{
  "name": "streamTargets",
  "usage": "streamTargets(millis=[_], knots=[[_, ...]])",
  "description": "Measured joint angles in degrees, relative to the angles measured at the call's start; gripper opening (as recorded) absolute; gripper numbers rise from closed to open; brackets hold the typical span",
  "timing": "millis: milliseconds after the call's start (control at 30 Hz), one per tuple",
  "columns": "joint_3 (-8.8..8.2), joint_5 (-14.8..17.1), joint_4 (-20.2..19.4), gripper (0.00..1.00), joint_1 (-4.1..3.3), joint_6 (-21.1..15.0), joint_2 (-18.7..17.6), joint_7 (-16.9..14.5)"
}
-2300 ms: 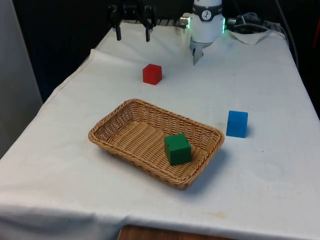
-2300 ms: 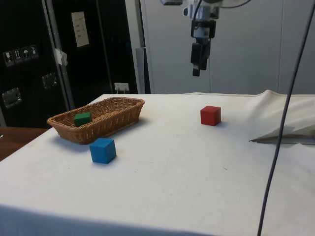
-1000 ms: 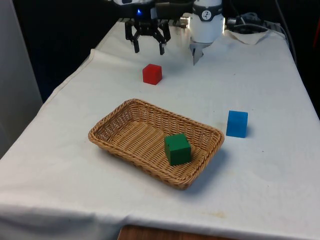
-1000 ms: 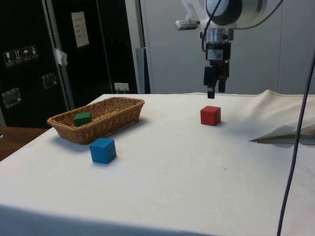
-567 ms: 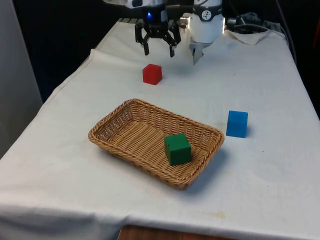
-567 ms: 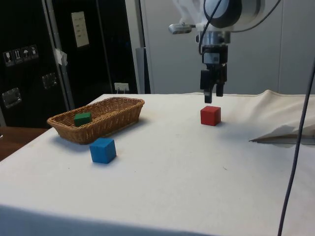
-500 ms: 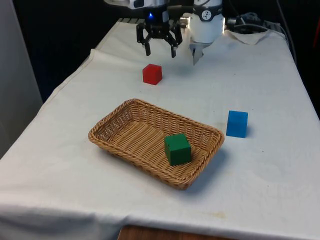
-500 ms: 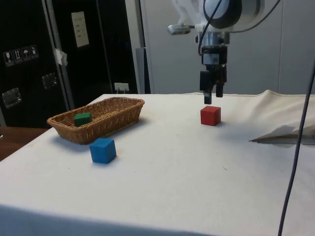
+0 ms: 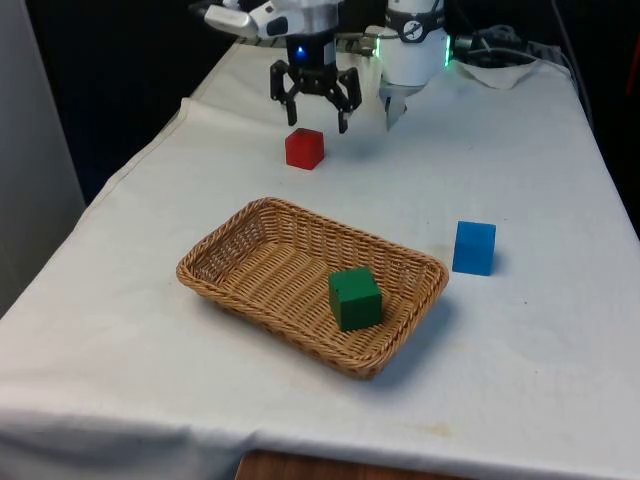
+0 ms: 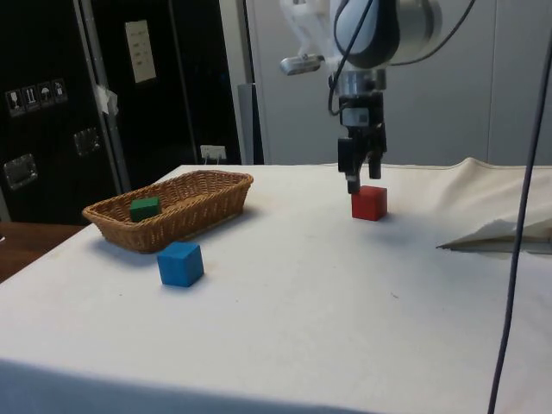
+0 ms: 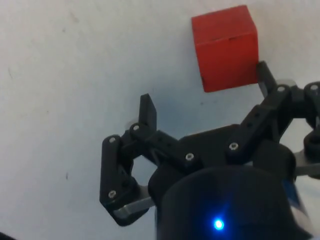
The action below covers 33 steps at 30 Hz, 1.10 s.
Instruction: Pick up exactly two blocks and place them into the basket.
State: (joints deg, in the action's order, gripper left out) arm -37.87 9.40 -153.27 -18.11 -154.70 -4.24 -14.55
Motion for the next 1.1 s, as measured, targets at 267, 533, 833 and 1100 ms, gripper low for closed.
streamTargets(millis=[267, 533, 833, 1100], knots=[[0.00, 2.3, 2.7, 1.00, 0.00, 0.0, -5.4, -1.8], [0.06, 2.6, 3.3, 1.00, 0.00, 0.0, -7.8, -1.9], [0.34, 2.8, 3.3, 0.40, 0.00, 0.1, -8.5, -1.9], [0.40, 2.9, 3.3, 0.00, 0.00, 0.1, -8.6, -1.9]])
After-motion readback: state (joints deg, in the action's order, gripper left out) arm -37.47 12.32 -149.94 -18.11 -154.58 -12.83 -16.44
